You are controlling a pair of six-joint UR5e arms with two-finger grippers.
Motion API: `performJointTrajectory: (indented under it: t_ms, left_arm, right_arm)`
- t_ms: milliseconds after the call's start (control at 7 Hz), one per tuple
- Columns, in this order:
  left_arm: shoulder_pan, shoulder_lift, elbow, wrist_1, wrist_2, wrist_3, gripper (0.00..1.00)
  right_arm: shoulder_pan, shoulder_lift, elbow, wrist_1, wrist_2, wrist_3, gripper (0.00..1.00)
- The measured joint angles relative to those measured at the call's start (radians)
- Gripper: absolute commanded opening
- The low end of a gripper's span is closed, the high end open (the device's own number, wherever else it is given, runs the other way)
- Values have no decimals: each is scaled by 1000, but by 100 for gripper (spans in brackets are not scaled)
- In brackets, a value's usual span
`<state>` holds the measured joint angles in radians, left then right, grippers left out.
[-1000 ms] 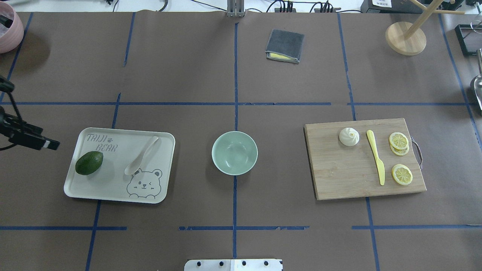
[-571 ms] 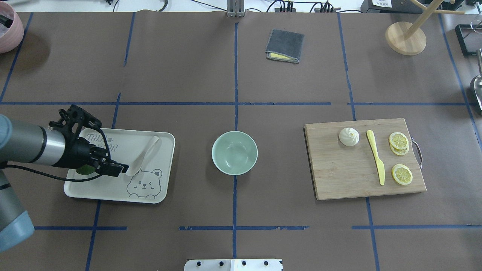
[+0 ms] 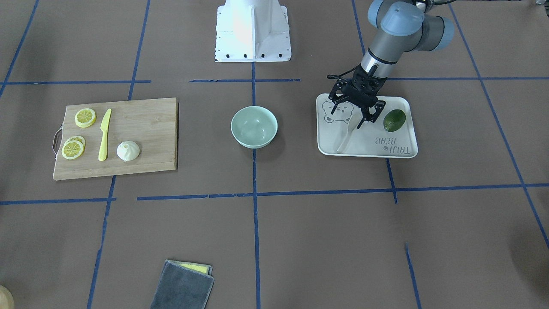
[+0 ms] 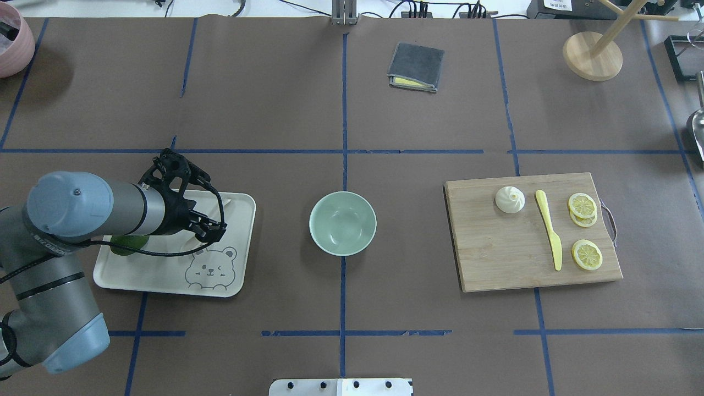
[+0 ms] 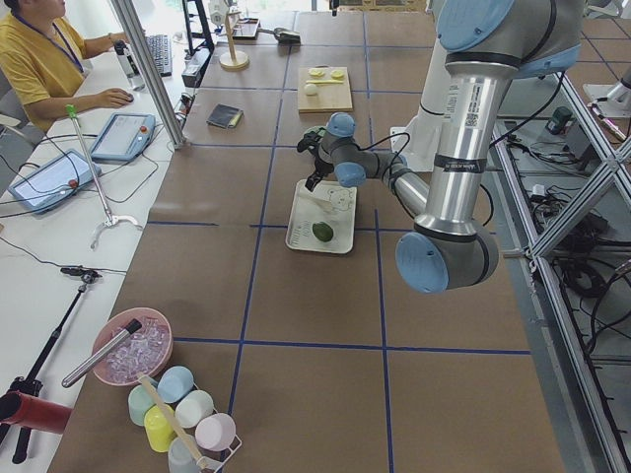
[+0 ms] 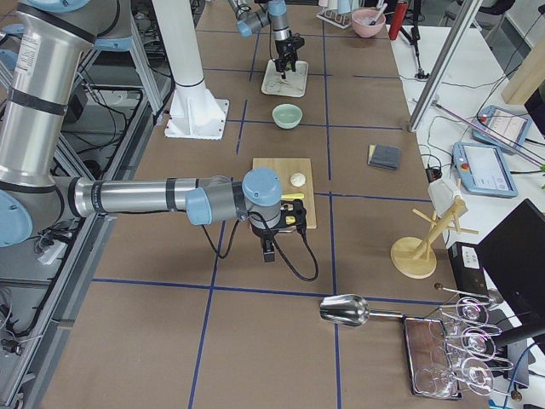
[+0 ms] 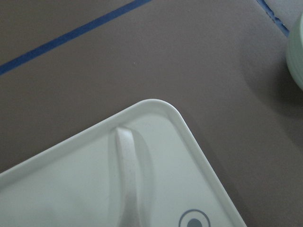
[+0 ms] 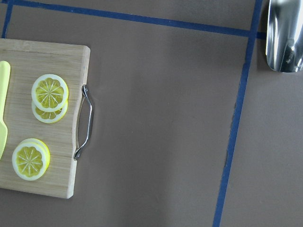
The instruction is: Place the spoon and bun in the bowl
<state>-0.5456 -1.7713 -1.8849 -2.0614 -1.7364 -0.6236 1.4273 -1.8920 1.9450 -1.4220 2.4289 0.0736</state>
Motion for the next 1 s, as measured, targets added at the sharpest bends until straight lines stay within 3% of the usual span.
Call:
performJointTrajectory:
  t_ms: [429,857,1000]
  left_arm:
    - [4,-60,102,6,56,32,68]
    - [23,-65,133,9,52,33,61]
    - [28,-65,137,10,48,33,49]
  right_arm:
    - [-10,0,-1,0,7,0,100]
    - [-20,-1,-1,0,10,1,100]
    - [-23,-1,-2,0,11,1,100]
